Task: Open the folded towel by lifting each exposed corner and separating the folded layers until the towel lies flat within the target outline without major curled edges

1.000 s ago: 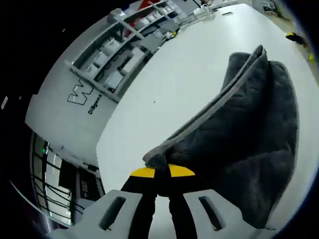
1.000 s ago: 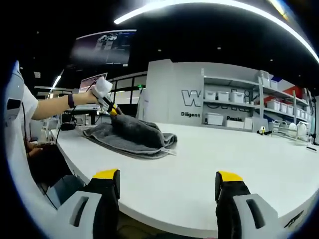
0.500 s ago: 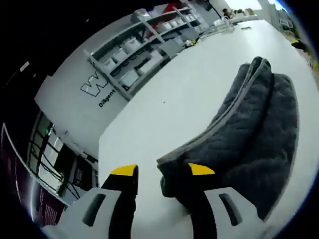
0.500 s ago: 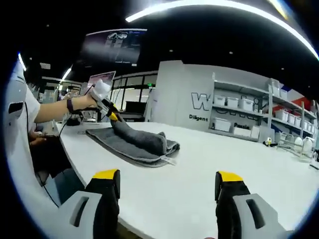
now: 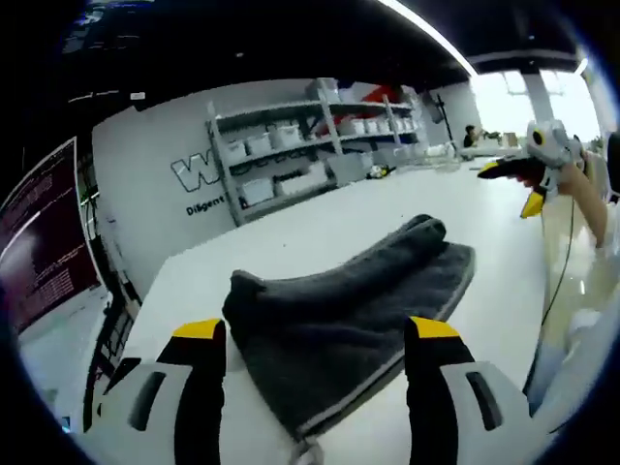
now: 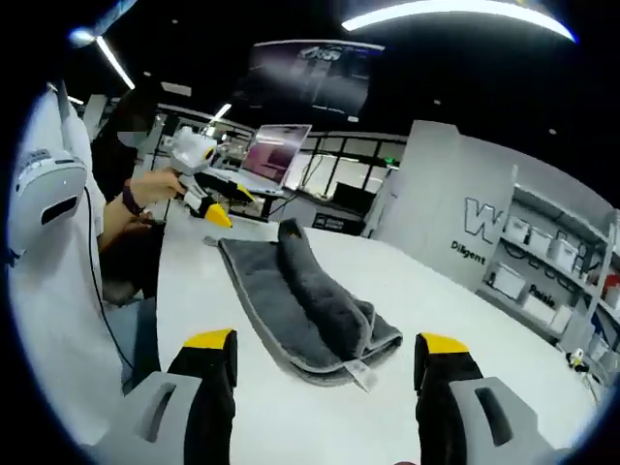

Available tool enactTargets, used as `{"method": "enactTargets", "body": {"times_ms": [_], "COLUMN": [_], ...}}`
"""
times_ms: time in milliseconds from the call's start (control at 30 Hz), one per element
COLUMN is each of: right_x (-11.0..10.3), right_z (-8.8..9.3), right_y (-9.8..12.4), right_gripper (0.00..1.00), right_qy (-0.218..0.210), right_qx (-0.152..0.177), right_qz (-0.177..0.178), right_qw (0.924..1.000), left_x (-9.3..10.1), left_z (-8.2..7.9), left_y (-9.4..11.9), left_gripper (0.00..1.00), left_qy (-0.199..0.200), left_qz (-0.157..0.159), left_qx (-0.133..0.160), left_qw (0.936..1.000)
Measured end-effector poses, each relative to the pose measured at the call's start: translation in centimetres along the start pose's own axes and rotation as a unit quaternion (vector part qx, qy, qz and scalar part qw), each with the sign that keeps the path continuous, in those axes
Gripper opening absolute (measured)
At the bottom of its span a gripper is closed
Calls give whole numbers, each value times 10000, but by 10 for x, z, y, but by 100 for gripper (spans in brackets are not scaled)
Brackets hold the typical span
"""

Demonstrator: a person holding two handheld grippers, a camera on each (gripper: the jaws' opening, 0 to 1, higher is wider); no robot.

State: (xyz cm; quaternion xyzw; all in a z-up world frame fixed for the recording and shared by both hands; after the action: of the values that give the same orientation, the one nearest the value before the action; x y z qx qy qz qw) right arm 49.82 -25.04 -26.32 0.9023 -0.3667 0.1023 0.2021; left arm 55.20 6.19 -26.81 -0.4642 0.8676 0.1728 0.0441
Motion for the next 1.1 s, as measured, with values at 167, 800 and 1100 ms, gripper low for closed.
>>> {"method": "enactTargets", "body": {"times_ms": [167, 800, 1100], "right_x": [-10, 38, 53], "right_z": [10, 27, -4], "right_y": [-40, -107, -122], "right_gripper": [83, 35, 2], "right_qy": [-9, -481, 70], "right_qx": [-438, -809, -613], "right_qz": [-964, -1429, -1392], "right_qw": [9944, 9853, 9883], "left_x": [11, 33, 34], "left_z": [14, 57, 51], "left_y": [20, 41, 45], "left_gripper": [89, 91, 90], "left_qy": [1017, 1142, 1121], "left_qz": [66, -97, -90], "left_qx": [498, 287, 445], "left_qw": [9935, 9930, 9927]}}
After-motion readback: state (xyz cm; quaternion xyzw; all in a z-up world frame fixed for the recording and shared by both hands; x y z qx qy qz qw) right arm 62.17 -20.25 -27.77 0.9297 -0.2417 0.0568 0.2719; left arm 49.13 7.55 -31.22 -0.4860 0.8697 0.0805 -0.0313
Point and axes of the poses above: the point that each gripper's makers call its tool centre point, and the gripper's own axes: y roughly backward along the fingers, x roughly to its right, z roughly out of its underside, the point moved 1 cm from there along y, roughly backward along the fingers, and after that the axes turned 1 degree about -z, right-handed, at the moved point
